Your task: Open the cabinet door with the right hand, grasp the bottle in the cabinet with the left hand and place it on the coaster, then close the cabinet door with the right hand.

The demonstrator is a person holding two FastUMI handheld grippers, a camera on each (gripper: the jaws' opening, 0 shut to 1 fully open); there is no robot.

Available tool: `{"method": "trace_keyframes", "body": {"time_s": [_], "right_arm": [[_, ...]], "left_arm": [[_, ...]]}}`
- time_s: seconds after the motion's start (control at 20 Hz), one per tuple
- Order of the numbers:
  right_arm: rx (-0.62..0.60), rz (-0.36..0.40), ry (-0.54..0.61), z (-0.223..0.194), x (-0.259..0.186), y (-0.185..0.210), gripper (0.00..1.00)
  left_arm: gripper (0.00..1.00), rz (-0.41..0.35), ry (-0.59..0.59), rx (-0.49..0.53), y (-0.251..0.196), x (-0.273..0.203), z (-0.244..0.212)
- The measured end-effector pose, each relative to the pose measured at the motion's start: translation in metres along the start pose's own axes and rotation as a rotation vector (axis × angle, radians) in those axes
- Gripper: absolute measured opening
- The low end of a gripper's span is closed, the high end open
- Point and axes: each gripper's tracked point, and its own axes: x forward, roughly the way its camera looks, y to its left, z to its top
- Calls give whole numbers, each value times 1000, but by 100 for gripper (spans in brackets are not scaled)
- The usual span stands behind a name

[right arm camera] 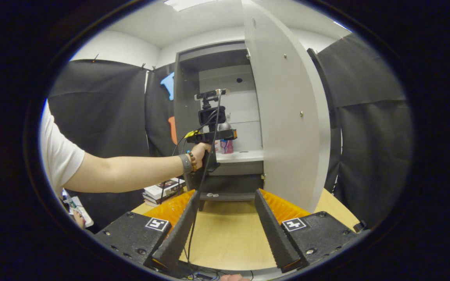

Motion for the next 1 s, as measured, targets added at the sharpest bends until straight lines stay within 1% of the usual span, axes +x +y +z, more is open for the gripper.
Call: {"method": "trace_keyframes", "body": {"time_s": [0.25, 0.45, 0.5, 0.55, 0.6, 0.65, 0.75, 0.85, 1.0], "right_arm": [[-1, -6, -1, 4, 0, -3, 91], [17, -14, 13, 1, 2, -6, 91], [19, -14, 13, 1, 3, -6, 91], [22, -15, 11, 1, 2, -7, 91], [22, -15, 8, 1, 3, -7, 91], [22, -15, 6, 1, 2, -7, 91], [23, -7, 3, 1, 3, -7, 91], [19, 7, -5, 4, 2, -5, 91], [7, 37, -18, 3, 2, -4, 90]], "left_arm": [[95, 55, 32, 24, 10, 27, -14], [95, 58, 56, 10, 10, 36, -25], [94, 58, 58, 8, 9, 36, -25], [86, 70, 55, 12, 11, 34, -23], [80, 62, 60, 5, 11, 31, -23], [78, 50, 62, -2, 8, 29, -22], [77, 43, 46, -16, 10, 17, -15], [77, 32, 18, -36, 12, -6, -3], [77, -13, -18, -50, 17, -54, 17]]}}
